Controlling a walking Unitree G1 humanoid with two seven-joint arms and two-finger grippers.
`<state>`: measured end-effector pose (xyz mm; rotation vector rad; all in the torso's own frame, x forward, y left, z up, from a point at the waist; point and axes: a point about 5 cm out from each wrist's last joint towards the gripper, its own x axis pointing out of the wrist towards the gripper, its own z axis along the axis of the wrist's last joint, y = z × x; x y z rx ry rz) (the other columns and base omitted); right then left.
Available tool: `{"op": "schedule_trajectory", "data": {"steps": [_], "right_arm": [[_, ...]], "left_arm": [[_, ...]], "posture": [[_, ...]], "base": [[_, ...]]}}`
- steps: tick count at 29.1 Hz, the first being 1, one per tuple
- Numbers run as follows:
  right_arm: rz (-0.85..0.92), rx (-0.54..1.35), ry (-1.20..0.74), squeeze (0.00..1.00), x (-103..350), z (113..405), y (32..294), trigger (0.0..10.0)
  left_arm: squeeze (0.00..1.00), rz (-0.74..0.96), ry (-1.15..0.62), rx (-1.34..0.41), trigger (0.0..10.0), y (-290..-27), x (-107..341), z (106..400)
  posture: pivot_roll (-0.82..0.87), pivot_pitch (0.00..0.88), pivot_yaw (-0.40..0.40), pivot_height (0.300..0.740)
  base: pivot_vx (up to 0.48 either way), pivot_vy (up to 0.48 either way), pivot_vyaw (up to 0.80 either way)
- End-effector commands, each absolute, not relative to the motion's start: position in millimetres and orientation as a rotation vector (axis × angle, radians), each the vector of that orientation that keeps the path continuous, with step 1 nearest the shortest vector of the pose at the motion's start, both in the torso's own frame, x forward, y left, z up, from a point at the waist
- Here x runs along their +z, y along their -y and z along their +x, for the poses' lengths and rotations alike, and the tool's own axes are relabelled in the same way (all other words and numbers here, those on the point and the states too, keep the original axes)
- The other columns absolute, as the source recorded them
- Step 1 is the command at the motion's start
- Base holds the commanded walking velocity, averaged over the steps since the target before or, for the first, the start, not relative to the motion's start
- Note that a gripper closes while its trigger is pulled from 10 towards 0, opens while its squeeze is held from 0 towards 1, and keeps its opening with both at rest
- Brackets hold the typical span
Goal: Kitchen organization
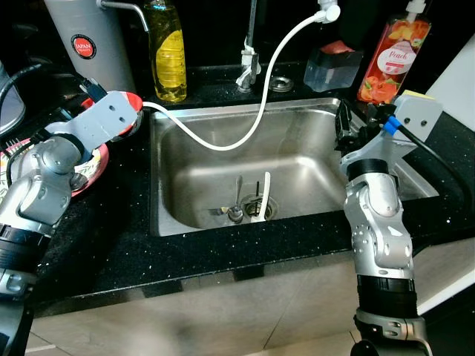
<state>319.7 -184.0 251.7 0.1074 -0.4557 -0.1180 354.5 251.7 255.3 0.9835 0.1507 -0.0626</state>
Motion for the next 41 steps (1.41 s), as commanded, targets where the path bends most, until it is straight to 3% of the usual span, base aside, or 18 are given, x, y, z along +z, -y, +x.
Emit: {"op": "schedule_trajectory", "data": {"steps": [1,8,12,16,24,28,41], "right_arm": [[0.106,-0.119,0.453,0.0,254.3,322.5,186.0,10.0],[0.109,-0.097,0.449,0.0,252.2,323.0,180.3,10.0],[0.111,-0.097,0.456,0.0,253.6,322.9,179.7,10.0],[0.111,-0.121,0.452,0.0,252.1,320.5,184.8,10.0],[0.107,-0.106,0.443,0.0,248.6,318.8,181.7,10.0],[0.11,-0.113,0.449,0.0,251.4,320.2,182.7,10.0],[0.105,-0.113,0.447,0.0,250.9,318.5,183.4,10.0]], "left_arm": [[0.0,0.998,-0.129,-0.13,10.0,-245.5,255.2,361.8],[0.0,1.112,-0.162,-0.163,10.0,-244.3,246.2,373.7],[0.0,1.086,-0.151,-0.194,10.0,-240.2,249.5,380.1],[0.0,0.909,-0.032,-0.198,10.0,-229.8,271.4,385.8],[0.0,0.791,0.024,-0.252,10.0,-219.1,273.2,387.7],[0.0,0.846,-0.082,-0.246,10.0,-227.9,254.0,390.4],[0.0,0.787,-0.201,-0.193,10.0,-243.1,225.1,389.5]], "posture": [[0.1,0.0,-0.037,0.74],[0.1,0.0,-0.041,0.74],[0.09,0.0,-0.031,0.74],[0.09,0.0,-0.029,0.74],[0.09,0.0,-0.027,0.74],[0.09,0.0,-0.031,0.74],[0.08,0.0,-0.029,0.74]], "base": [[0.0,0.0,0.0],[0.0,0.0,0.0],[0.0,0.0,0.0],[0.0,0.0,0.0],[0.0,0.0,0.0],[0.0,0.0,0.0],[0.0,0.0,0.0]]}}
